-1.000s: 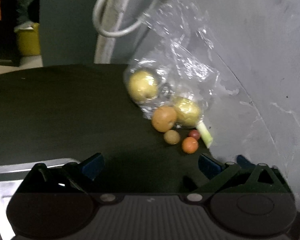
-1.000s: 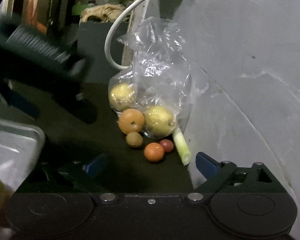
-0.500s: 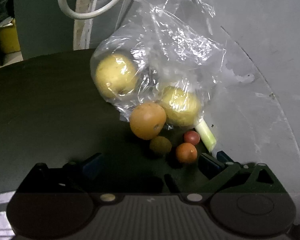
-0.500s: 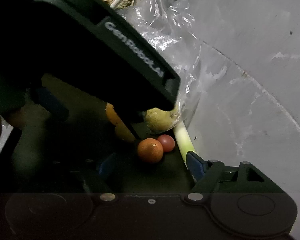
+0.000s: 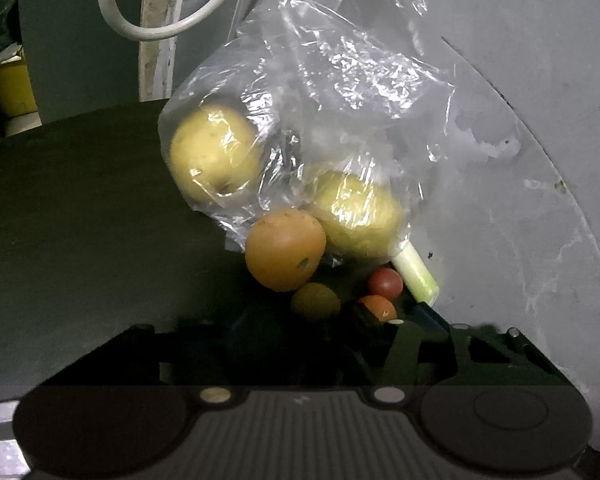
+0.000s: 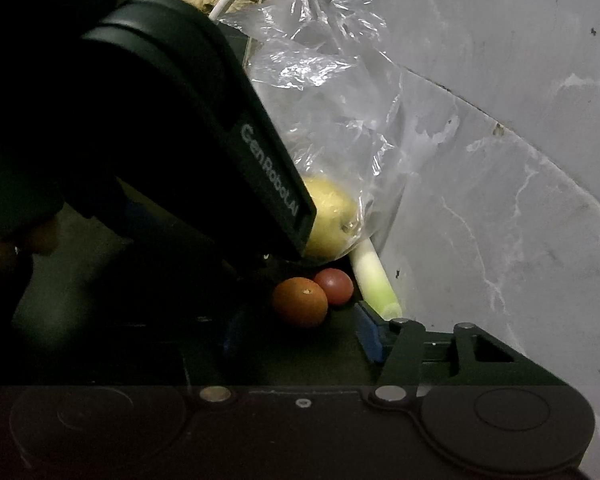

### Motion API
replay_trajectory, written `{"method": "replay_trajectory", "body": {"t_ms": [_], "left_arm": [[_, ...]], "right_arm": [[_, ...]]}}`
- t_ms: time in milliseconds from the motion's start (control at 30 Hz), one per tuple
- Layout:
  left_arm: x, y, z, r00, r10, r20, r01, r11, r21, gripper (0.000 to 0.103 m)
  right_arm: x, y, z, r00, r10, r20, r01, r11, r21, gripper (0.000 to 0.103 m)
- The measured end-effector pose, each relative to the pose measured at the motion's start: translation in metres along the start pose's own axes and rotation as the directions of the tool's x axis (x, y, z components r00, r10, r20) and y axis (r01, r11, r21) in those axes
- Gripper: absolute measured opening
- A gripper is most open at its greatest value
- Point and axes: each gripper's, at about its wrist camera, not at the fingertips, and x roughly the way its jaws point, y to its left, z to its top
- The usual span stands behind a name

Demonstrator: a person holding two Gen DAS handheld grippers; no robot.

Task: Organize fruits
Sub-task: 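Grasp another small brown fruit with the left tool while the right tool grasps a tangerine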

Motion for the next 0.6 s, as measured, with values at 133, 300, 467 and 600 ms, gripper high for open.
{"method": "replay_trajectory", "body": {"t_ms": [133,300,467,600], "left_arm": [[0.0025,-0.0008,0.0018,1.000,-0.014,-0.002,0.014,1.000,-0.015,0.045],[0.0063,-0.0021,0.0011,1.000,-0.023,-0.001,0.023,1.000,-0.019,0.031],[0.0059,-0.0014,-0.0005,1.000,-0.022,0.003,0.022,0.999,-0.025,0.030],[0.0022,-0.0011,-0.0054,1.000,-0.017,0.005,0.017,1.000,-0.021,0.030]], "right_arm": [[0.0051,-0.0033,-0.0005,1.000,0.001,0.000,-0.001,1.000,0.009,0.051],[0.0051,-0.0036,0.0001,1.000,0.010,0.001,-0.010,1.000,0.010,0.042],[-0.0015,0.0001,-0.0015,1.000,0.012,-0.001,-0.012,1.000,0.001,0.034],[-0.0004,-0.0003,-0.0009,1.000,0.013,-0.005,-0.013,1.000,0.004,0.034]]}}
